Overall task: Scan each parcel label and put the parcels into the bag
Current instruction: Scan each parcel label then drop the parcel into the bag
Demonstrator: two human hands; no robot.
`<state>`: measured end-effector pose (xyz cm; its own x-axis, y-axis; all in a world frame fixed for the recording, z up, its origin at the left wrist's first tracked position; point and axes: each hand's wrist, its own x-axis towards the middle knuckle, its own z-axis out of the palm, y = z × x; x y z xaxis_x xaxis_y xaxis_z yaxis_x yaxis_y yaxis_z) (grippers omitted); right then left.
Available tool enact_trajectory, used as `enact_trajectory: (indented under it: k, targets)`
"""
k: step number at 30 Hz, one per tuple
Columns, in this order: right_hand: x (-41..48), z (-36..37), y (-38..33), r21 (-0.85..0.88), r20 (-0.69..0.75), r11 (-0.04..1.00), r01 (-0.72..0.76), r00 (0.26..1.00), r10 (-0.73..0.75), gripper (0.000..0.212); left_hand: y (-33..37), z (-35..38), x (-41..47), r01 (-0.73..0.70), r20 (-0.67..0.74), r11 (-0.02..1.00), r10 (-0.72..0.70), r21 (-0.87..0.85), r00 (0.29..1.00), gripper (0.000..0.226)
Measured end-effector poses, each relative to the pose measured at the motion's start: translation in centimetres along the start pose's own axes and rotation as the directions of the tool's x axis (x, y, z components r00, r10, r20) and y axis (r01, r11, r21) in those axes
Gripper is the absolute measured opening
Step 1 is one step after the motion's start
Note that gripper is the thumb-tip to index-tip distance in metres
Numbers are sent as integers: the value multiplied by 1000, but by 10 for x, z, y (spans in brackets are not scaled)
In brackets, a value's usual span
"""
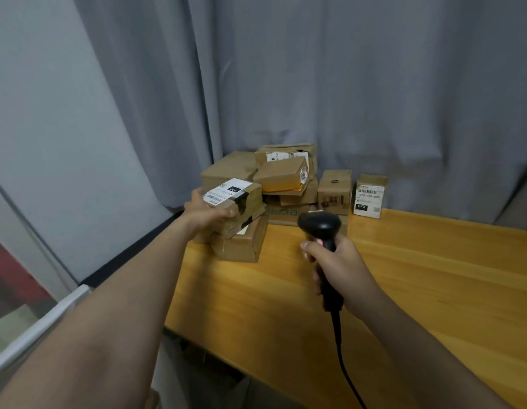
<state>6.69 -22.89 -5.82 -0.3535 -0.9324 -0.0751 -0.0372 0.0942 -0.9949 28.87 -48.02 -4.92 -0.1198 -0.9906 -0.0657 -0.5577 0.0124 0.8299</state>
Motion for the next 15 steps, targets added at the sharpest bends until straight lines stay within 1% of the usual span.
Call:
enact_trajectory:
  k: [4,6,8,9,11,13,15]
  targets:
    - [-9,1,-3,19,13,1000,3,1000,-3,19,2,7,-14,-59,-82,996,65,69,995,115]
    - [-17,-3,-7,25,18,1000,15,1000,-16,18,9,6,-24,-105,-110,991,113,79,987,116]
    - [-27,-8,-11,25,0,999,46,999,-46,18,20,-1,-43,-187,-82,980,193,69,978,113]
    - [-34,-11,-14,34,-22,997,69,997,-68,19,27,-6,-55,-252,-46,967,254,51,966,107]
    - [-49,-16,-17,78,-70,990,118,991,-113,15,43,-17,-88,-373,78,928,372,5,925,94]
    - [-66,-22,-21,119,-96,983,139,987,-128,12,58,-24,-125,-470,249,883,452,12,856,89]
    - [-85,-29,-22,130,-105,984,120,989,-106,14,68,-21,-157,-541,422,839,470,59,775,91]
